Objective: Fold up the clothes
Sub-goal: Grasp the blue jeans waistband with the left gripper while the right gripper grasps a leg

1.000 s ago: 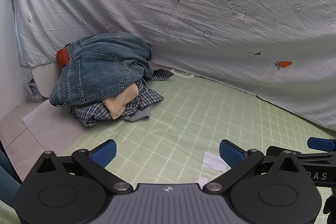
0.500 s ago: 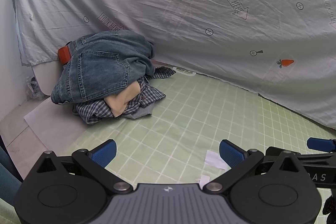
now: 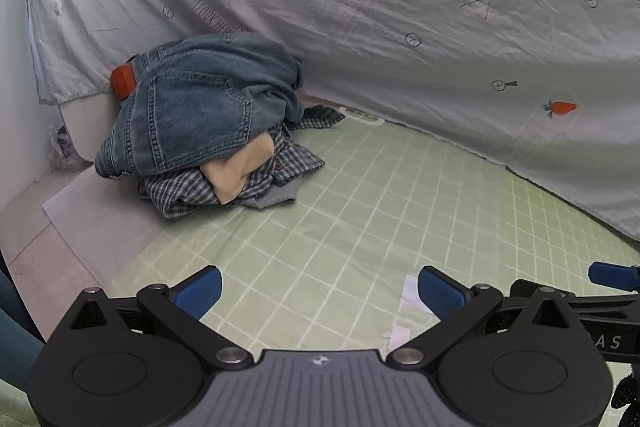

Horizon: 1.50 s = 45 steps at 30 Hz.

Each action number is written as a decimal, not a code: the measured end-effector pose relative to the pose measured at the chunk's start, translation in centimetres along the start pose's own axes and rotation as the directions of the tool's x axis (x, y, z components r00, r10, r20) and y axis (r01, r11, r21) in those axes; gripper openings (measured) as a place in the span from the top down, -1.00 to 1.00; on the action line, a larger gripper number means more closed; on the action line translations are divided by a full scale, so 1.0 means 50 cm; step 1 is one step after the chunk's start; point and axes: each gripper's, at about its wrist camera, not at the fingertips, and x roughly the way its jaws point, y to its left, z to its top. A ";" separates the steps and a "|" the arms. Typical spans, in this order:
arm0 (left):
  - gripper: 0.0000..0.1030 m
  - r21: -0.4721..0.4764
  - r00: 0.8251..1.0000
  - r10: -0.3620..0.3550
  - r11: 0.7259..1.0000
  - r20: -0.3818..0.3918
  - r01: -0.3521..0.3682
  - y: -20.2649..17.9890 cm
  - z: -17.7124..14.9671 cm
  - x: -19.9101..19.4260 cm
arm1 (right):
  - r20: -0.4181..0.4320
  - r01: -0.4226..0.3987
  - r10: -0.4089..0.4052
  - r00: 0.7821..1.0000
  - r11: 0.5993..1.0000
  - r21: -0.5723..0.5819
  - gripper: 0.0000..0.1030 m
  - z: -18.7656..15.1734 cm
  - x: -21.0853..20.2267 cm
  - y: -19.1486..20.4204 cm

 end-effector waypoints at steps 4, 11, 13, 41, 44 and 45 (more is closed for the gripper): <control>-0.99 -0.020 0.999 0.035 0.999 -0.018 -0.035 0.017 0.020 0.037 | -0.025 0.007 -0.007 1.000 1.000 0.000 -1.00 0.021 0.039 -0.006; -0.99 -0.201 0.997 0.078 0.976 -0.030 -0.082 0.132 0.105 0.127 | -0.060 -0.067 0.072 0.996 0.995 0.079 -1.00 0.116 0.154 -0.022; -0.99 -0.281 0.996 0.085 0.956 -0.021 -0.087 0.183 0.142 0.157 | -0.061 -0.127 0.135 0.989 0.985 0.120 -1.00 0.165 0.201 -0.020; 0.37 -0.965 0.969 -0.055 0.101 0.239 0.244 0.569 0.230 0.394 | 0.168 -0.386 0.767 0.619 0.111 0.916 0.91 0.401 0.786 0.104; 0.62 -0.955 0.971 -0.036 0.175 0.236 0.238 0.558 0.245 0.376 | 0.289 -0.490 0.728 0.622 0.074 0.868 0.92 0.427 0.714 0.069; 0.75 -0.949 0.970 -0.036 0.198 0.242 0.244 0.553 0.251 0.368 | 0.322 -0.521 0.720 0.614 0.064 0.851 0.93 0.438 0.682 0.052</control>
